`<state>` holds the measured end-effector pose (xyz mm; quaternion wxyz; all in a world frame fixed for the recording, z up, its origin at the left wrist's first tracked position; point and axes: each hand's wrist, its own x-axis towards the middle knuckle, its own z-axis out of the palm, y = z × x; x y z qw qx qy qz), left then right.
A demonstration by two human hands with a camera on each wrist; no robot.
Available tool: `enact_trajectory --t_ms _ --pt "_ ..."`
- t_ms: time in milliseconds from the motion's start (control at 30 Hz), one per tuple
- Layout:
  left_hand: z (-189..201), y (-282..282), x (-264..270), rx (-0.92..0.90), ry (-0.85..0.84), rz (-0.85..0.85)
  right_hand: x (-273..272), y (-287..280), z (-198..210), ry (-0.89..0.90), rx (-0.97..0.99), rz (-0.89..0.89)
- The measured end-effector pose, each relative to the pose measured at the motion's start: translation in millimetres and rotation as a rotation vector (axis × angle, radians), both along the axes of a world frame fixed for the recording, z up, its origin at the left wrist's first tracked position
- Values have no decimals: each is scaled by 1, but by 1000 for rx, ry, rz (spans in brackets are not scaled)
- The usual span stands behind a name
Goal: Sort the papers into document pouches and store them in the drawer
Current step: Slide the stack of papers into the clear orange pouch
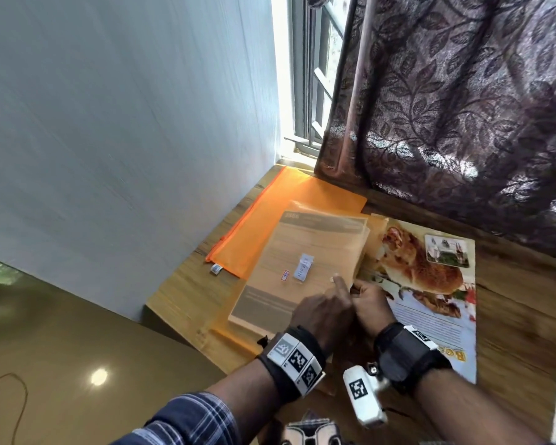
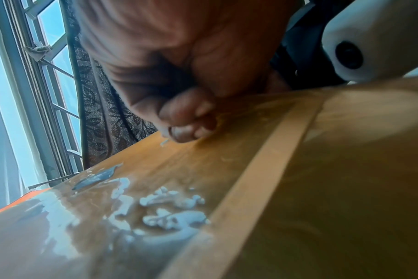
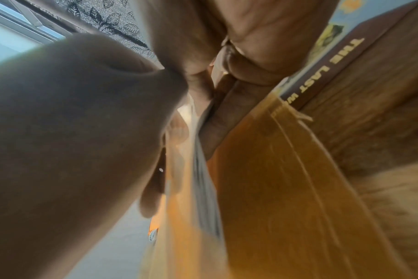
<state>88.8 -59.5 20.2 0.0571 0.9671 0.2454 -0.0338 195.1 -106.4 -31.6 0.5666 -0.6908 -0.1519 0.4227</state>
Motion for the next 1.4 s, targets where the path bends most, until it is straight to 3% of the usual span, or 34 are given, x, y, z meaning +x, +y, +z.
enact_trajectory --t_ms 233,467,600,667,967,1133,1233,1400 --pt "0 2 -3 -84 -39 -55 -9 0 6 198 -45 -29" --pt "-2 9 -9 -107 -36 -112 -14 -1 20 124 -153 74" --pt "-2 14 -14 -121 -37 -115 -8 -7 18 -69 -249 98" --pt "-5 20 -17 -143 -9 -82 -6 -11 23 -122 -270 28" --pt "-29 45 -44 -328 58 -185 -22 -14 22 115 -117 -292" --pt "-34 55 -54 -350 43 -265 -35 -8 12 -108 -217 -393" --pt "-35 55 -58 -317 43 -308 -44 -10 12 -377 -370 -328" --pt "-26 48 -70 -187 45 -360 -69 -22 21 -519 -460 -276"
